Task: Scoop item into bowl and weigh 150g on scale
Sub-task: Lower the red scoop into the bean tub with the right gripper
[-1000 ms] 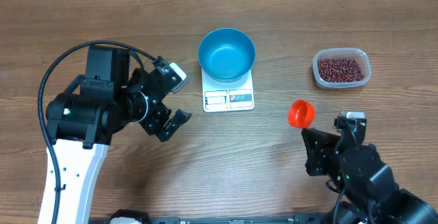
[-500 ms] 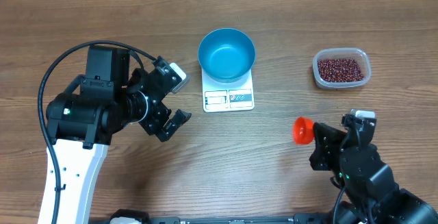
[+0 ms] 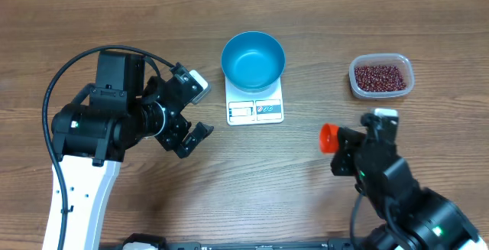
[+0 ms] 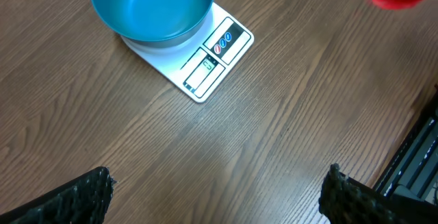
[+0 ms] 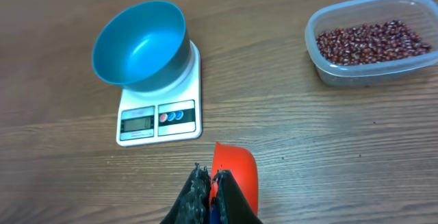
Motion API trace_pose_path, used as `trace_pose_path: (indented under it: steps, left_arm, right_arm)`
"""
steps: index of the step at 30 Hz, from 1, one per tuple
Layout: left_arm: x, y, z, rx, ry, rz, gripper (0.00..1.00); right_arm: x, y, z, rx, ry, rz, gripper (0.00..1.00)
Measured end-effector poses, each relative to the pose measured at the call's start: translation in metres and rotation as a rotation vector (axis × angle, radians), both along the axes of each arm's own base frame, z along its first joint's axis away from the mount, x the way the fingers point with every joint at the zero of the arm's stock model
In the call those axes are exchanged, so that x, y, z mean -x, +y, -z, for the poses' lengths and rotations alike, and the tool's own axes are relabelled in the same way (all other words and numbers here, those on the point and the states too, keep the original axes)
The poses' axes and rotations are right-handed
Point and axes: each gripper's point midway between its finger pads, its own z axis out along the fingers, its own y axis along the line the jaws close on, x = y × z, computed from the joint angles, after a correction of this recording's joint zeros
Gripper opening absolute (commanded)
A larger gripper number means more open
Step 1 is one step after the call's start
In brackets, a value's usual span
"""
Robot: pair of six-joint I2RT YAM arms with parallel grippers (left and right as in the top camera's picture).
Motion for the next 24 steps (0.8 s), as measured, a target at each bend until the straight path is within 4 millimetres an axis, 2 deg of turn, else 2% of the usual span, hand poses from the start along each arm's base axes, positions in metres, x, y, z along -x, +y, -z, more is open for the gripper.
trace_pose_path:
  steps: [6, 9, 11, 14, 17, 18, 20, 21, 24]
  left_arm:
    - [0.000, 0.000, 0.000, 0.000, 0.000, 0.000, 1.00]
    - [0.000, 0.000, 0.000, 0.000, 0.000, 0.000, 1.00]
    - [0.000, 0.000, 0.000, 0.000, 0.000, 0.000, 1.00]
    - [0.000, 0.000, 0.000, 0.000, 0.000, 0.000, 1.00]
    - [0.000, 0.000, 0.000, 0.000, 0.000, 0.000, 1.00]
    - [0.000, 0.000, 0.000, 0.000, 0.000, 0.000, 1.00]
    - [0.000, 0.000, 0.000, 0.000, 0.000, 0.000, 1.00]
    - [0.000, 0.000, 0.000, 0.000, 0.000, 0.000, 1.00]
    - [0.000, 0.000, 0.000, 0.000, 0.000, 0.000, 1.00]
  right_arm:
    - [-0.025, 0.020, 0.018, 0.036, 0.041, -0.005, 0.04]
    - [-0.040, 0.029, 0.008, -0.006, -0.013, 0.003, 0.04]
    - [-0.048, 0.026, -0.002, -0.017, -0.060, 0.023, 0.04]
    - [-0.061, 0.003, -0.010, 0.026, -0.109, 0.100, 0.04]
    - [-0.073, -0.035, -0.013, 0.104, -0.131, 0.209, 0.04]
    - [-0.075, -0.042, -0.013, 0.121, -0.133, 0.226, 0.04]
    - [-0.089, -0.068, -0.016, 0.182, -0.153, 0.290, 0.04]
    - [-0.095, -0.075, -0.017, 0.198, -0.158, 0.305, 0.04]
    - [-0.121, -0.103, -0.005, 0.251, -0.142, 0.357, 0.04]
